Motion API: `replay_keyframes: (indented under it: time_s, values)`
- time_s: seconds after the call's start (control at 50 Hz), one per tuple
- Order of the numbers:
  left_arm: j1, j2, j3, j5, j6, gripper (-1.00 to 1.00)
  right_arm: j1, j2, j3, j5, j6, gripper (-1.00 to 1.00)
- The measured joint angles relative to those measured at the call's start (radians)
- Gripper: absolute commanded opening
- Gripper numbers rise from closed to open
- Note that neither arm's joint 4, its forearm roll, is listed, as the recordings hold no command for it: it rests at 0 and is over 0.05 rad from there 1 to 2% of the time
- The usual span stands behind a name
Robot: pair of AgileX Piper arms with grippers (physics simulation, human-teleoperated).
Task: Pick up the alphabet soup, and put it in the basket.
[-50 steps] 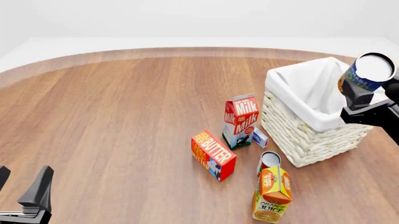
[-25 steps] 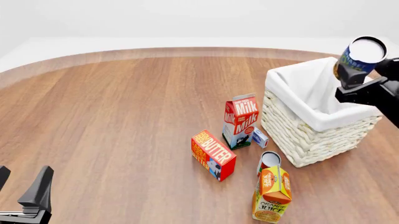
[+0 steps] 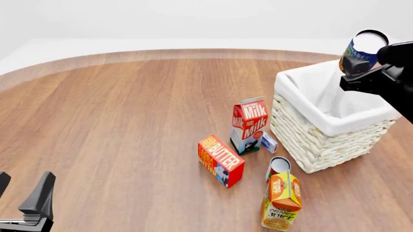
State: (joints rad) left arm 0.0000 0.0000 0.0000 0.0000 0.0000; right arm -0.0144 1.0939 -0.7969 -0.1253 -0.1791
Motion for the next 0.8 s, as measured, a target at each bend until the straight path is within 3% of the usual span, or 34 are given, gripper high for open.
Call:
replay_keyframes:
  time_s: [0.8]
  values:
    - [0.000,0.000,0.000,0.000,0.000,1.00,-0.041,0.132,-0.075,0.096,-0.024,-1.00]
